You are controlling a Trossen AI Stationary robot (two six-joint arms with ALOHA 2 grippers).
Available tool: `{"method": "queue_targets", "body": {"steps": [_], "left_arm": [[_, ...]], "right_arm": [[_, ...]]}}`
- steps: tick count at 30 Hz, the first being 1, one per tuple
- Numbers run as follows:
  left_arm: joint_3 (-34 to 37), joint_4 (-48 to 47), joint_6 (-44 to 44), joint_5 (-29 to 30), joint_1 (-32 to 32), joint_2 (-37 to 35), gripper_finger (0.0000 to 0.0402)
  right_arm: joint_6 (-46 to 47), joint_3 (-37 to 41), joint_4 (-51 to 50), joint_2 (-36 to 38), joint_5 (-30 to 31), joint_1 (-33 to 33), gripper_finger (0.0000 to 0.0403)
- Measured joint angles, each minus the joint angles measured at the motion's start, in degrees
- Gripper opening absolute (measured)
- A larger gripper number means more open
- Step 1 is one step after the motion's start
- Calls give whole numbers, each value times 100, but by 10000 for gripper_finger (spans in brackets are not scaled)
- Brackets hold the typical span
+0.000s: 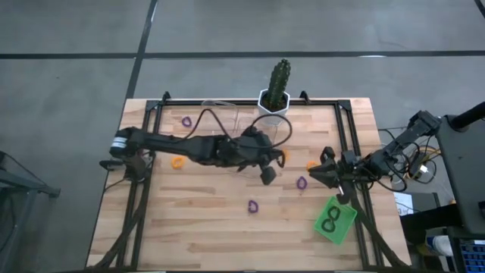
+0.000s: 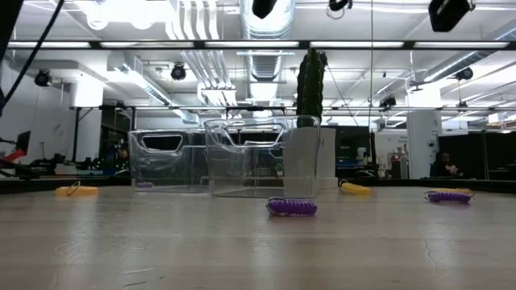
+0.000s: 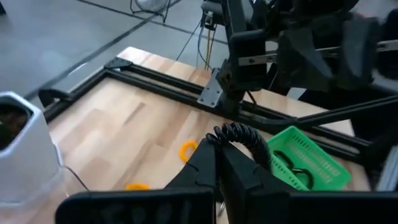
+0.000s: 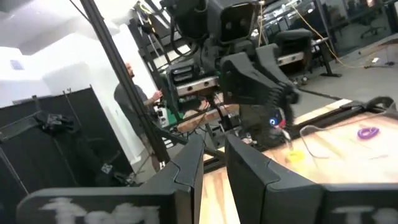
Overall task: Sort spring keychains
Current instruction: Put the black spring keychain into the green basket
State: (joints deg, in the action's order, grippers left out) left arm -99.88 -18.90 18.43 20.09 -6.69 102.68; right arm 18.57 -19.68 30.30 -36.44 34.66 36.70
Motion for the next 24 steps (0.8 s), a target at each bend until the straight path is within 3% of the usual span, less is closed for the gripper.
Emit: {"method": "queue_targets", "body": {"steps": [5, 13, 16, 24], "left_arm": [[-620, -526, -222, 64, 45, 304, 4], [-711, -664, -235, 90, 62, 282, 4], [-686, -668, -235, 90, 62, 260, 4], [-675, -642, -229, 241, 62, 259, 4]], "right_arm": [[-358, -551, -602, -211, 1, 3, 73], [553, -2066, -3931, -517, 658, -3, 134], [606, -2486, -4363, -784, 889, -1, 155], [534, -3022, -4386, -1584, 1671, -139, 189]]}}
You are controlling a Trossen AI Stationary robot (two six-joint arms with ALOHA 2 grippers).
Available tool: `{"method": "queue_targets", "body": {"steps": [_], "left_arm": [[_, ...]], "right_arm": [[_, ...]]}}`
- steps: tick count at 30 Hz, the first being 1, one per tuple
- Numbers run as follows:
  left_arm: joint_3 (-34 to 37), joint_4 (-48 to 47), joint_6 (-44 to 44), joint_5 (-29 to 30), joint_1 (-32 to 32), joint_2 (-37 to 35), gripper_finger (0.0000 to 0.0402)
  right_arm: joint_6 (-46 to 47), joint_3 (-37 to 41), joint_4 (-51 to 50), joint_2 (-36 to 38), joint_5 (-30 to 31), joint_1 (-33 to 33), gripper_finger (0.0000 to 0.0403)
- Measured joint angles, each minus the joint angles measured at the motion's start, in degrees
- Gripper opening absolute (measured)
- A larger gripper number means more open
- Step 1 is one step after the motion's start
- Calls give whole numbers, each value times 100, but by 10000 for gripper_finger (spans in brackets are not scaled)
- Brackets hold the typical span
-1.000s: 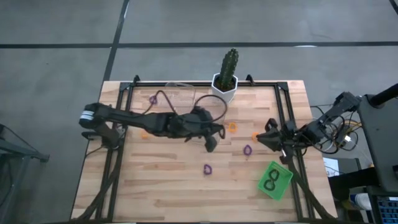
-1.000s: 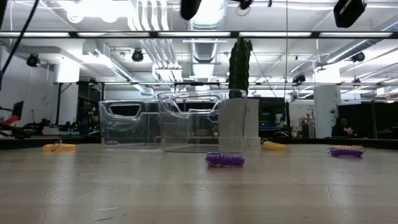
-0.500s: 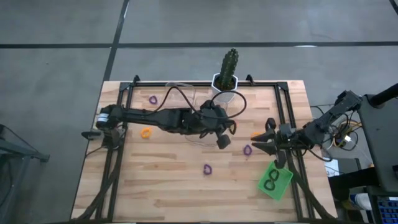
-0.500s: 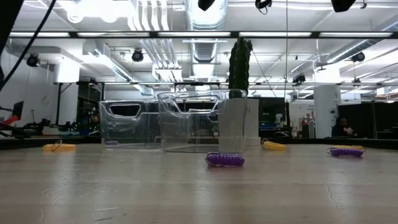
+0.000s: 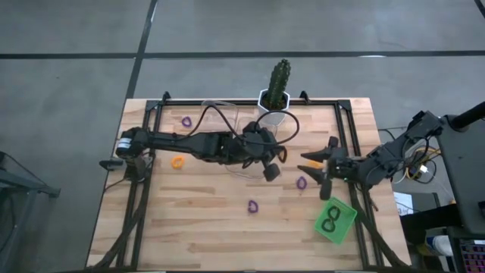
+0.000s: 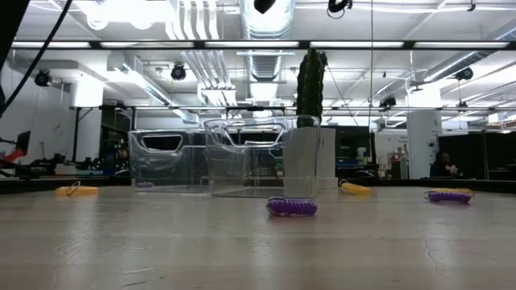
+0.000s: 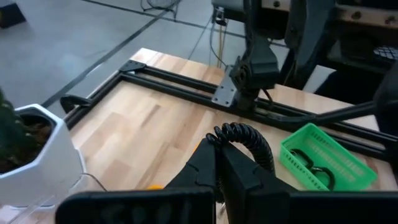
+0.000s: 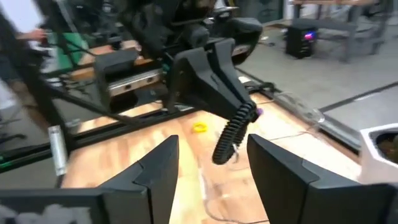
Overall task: Sort spring keychains
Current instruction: Put the black spring keychain into the green basket
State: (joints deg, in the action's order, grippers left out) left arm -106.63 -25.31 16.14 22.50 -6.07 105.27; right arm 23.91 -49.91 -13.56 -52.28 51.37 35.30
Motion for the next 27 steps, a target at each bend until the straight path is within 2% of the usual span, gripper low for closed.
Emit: {"method": "queue_targets", "body": {"steps": [9, 19, 27], "left_arm": [[0, 36, 0, 185, 0, -4, 4], [2, 34, -102, 446, 0, -31, 4], [2, 34, -136, 444, 0, -31, 4]], "right_arm": [[135, -442, -102, -850, 132, -440, 203], [1054, -1398, -1950, -1533, 133, -803, 203], [1018, -1894, -2294, -1977, 129, -957, 203]]}}
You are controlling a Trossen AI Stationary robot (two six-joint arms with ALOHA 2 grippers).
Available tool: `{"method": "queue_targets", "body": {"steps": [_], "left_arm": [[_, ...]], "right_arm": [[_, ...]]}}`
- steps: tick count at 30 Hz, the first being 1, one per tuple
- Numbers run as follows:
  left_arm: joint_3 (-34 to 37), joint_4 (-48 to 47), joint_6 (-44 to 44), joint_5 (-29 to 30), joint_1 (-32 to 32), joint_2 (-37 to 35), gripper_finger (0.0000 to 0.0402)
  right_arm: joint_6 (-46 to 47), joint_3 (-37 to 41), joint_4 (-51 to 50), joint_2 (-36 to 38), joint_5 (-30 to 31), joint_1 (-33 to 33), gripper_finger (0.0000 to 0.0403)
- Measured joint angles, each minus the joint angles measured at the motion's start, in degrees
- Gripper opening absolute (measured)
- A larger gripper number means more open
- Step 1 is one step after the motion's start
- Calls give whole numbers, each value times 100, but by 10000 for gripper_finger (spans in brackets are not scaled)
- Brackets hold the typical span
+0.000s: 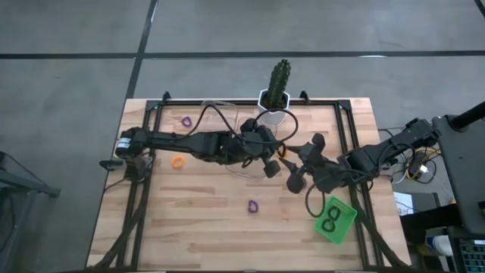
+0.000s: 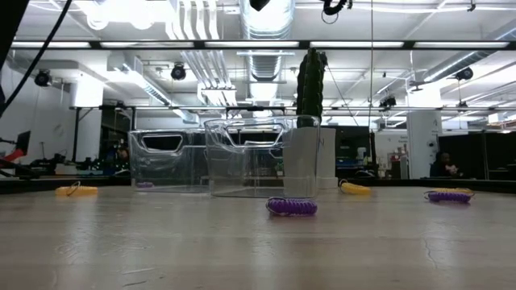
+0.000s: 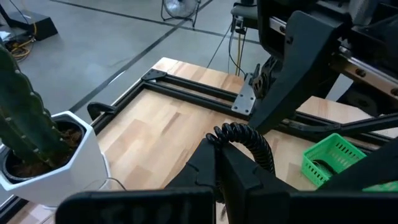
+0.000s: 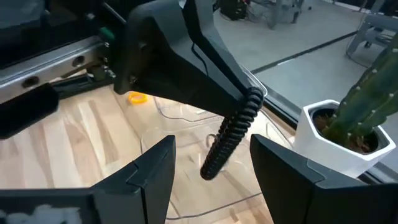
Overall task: Sort spring keychains
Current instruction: Put the black spring keychain into the green basket
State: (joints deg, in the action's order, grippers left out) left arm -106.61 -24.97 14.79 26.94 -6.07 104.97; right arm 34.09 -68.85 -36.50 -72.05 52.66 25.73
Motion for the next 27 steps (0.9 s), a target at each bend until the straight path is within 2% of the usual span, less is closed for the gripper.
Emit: {"method": "queue_targets", "body": {"steps": [10, 14, 21, 27], "left_arm": [[0, -58, -7, -31, -7, 0, 4], [2, -73, -7, -33, -9, 0, 4], [2, -89, -7, -31, -9, 0, 6], [2, -94, 10, -31, -9, 0, 21]], "right_arm": [[221, 73, -21, -43, -2, -245, 194], [222, 75, -19, -37, -2, -245, 150], [204, 77, -19, -37, -20, -242, 30], [196, 80, -17, -35, -22, -240, 23]]}}
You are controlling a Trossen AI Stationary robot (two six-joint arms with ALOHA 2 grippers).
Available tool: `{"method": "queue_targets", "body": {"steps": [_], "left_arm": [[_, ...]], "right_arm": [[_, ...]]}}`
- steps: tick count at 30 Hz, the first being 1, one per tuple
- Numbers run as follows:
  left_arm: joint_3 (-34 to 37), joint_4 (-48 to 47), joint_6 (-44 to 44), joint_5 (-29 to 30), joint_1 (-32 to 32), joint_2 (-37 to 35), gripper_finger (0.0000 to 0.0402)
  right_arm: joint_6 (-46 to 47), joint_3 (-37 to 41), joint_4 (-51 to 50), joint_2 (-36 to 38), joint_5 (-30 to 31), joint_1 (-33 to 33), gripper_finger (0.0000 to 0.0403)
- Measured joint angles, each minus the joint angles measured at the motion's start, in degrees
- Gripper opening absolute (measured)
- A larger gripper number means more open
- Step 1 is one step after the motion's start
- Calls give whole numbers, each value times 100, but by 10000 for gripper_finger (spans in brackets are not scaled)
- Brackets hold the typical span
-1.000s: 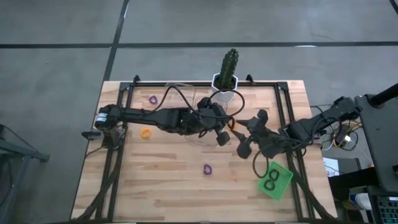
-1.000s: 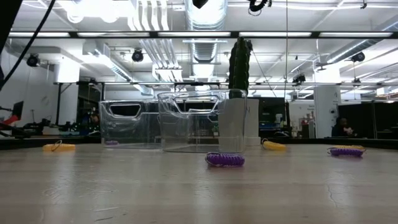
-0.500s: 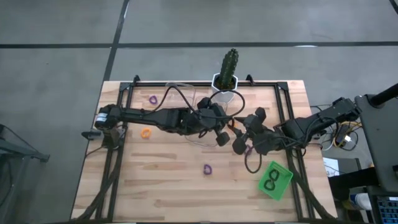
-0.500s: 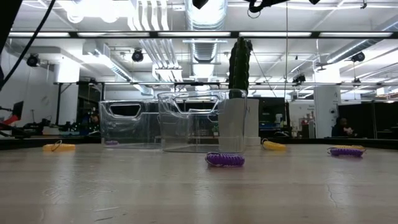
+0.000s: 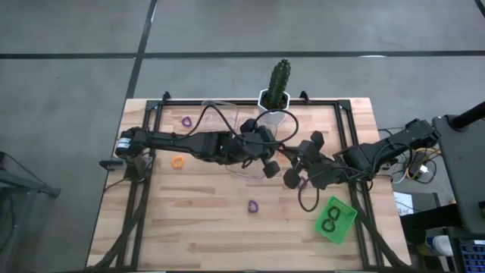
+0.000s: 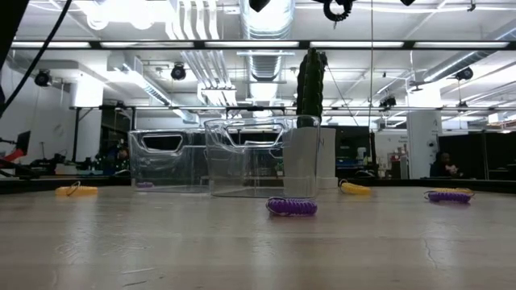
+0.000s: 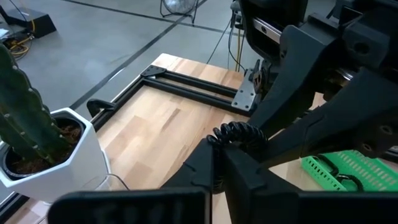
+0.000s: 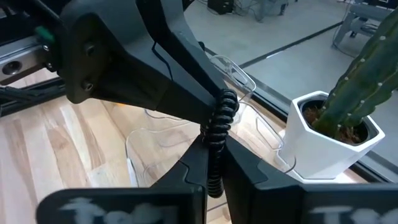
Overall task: Sort spring keychains
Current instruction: Put the black spring keychain into the green basket
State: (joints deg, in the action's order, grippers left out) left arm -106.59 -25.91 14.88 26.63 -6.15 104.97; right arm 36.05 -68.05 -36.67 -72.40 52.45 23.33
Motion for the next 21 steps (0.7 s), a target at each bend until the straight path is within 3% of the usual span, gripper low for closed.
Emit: {"method": "queue_targets", "body": {"steps": [21], "left_arm": [[0, 21, 211, 3, 7, 0, 26]], "right_arm": [[-2, 2, 7, 2, -13, 0, 20]]}}
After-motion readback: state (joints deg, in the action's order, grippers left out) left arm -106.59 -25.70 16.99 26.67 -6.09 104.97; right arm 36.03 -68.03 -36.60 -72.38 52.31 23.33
